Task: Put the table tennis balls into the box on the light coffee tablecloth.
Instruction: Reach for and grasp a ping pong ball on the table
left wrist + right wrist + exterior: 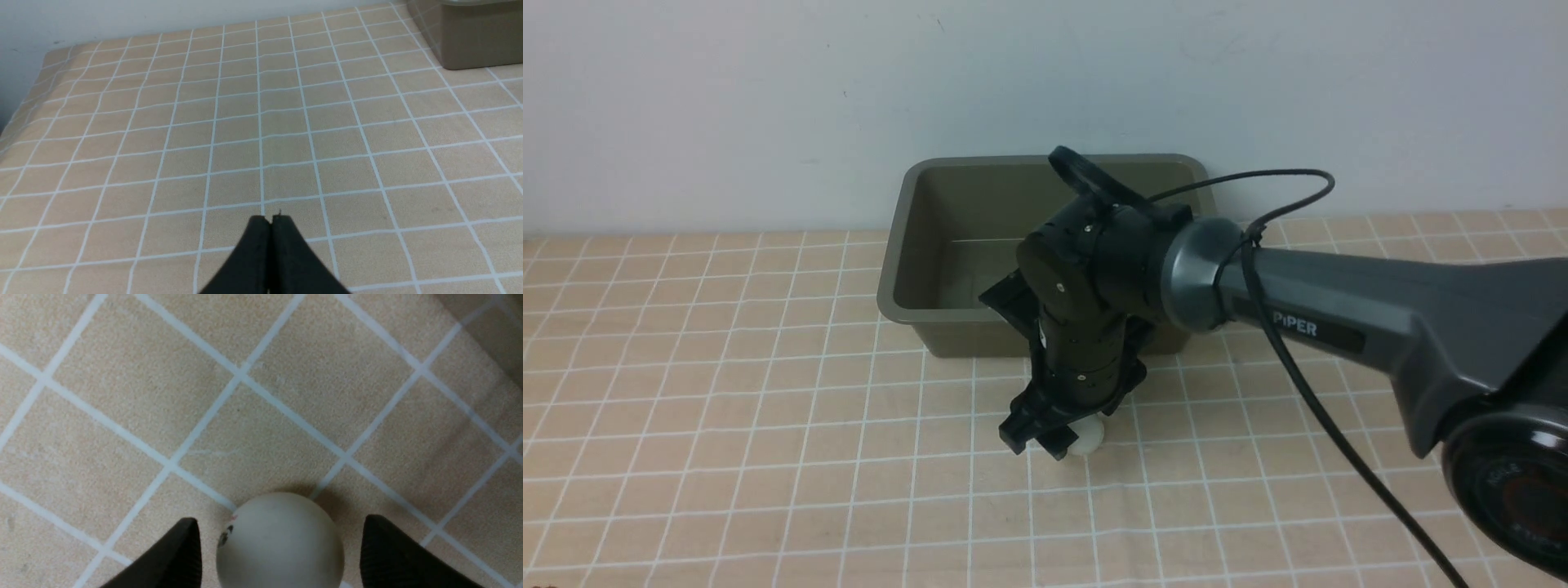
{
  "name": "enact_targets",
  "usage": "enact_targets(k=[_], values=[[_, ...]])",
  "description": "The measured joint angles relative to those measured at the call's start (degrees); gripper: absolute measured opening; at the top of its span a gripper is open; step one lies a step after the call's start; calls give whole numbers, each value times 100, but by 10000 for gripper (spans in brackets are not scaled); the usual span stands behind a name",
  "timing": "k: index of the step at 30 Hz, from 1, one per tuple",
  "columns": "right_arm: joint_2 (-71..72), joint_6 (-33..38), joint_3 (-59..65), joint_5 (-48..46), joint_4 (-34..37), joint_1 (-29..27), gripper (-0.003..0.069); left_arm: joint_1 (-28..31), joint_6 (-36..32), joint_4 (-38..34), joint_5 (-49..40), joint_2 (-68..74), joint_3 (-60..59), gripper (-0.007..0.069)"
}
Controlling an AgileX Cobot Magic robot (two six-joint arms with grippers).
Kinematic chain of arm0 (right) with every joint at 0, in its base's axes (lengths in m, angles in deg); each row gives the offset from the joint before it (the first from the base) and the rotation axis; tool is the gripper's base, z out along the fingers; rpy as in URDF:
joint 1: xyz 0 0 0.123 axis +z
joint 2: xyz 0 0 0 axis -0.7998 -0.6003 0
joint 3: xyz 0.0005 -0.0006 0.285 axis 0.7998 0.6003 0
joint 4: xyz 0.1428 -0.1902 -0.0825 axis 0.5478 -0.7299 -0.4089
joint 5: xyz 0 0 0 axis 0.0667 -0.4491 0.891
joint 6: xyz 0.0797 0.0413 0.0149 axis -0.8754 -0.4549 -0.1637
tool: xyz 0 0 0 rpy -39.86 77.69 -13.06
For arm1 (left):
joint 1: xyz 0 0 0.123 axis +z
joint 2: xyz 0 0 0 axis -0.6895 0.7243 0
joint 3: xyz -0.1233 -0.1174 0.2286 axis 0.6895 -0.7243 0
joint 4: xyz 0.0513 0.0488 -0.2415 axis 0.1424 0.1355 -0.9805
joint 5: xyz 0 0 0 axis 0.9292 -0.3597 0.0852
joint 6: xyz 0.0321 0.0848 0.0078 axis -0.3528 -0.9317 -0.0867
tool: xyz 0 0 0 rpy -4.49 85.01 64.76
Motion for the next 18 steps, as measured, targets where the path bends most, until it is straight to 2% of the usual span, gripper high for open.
enact_targets(k=[4,10,18], values=[[0,-12,0,-8,-29,0,367,0,0,0,0,0,0,-69],[0,-12,-50,-323,102,0,361,0,0,0,0,0,0,-69],[0,257,-765,-568,1085,0,361,0,0,0,0,0,0,-69]])
